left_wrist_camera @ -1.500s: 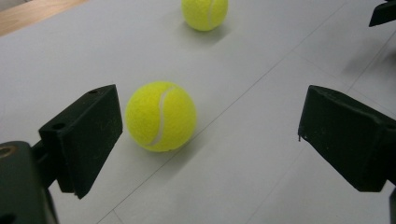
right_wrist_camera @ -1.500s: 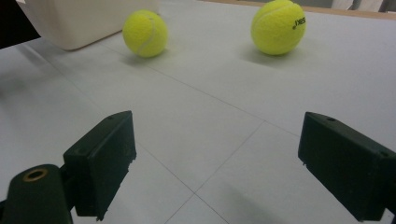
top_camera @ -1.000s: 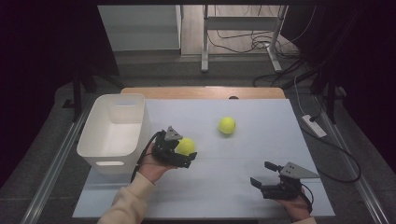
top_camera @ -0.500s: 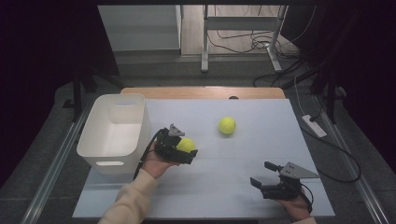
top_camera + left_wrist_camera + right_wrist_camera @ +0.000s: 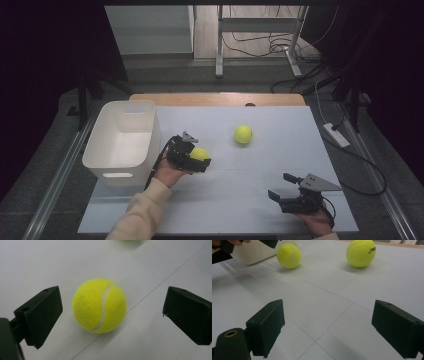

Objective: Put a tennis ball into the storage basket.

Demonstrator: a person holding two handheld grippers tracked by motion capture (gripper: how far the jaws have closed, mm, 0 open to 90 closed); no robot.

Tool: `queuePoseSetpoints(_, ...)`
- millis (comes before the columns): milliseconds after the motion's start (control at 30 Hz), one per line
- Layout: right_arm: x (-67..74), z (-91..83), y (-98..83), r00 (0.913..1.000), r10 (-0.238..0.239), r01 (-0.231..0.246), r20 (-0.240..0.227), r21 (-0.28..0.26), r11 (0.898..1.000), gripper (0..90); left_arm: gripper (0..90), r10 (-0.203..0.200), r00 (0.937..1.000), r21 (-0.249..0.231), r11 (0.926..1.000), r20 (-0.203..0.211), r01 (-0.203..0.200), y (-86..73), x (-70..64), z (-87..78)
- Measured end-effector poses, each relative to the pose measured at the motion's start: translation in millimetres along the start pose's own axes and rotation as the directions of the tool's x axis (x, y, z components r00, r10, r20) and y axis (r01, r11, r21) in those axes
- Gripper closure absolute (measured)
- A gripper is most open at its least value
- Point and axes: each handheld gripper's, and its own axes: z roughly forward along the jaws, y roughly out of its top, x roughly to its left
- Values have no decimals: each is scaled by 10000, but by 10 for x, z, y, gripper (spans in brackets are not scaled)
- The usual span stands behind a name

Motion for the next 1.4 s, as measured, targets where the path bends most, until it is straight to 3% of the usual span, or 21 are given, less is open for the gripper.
queuePoseSetpoints(900,-7,-3,-6,10000,13,-13,11,45,10000,113,60,-492,9987,918,9946,117,479,-5,168,299)
queuePoseSetpoints(1000,-6,0,-6,10000,5,-5,0,49,10000,113,109,-433,9989,1016,9940,154,415,-12,174,324)
queuePoseSetpoints(1133,-8,-2,-7,10000,47,-47,8,18,10000,113,247,-274,9993,1105,9936,255,244,-26,175,352)
queuePoseSetpoints(1400,-7,-7,-7,10000,33,-33,36,27,10000,113,268,65,9998,1053,9944,200,-85,-31,150,334)
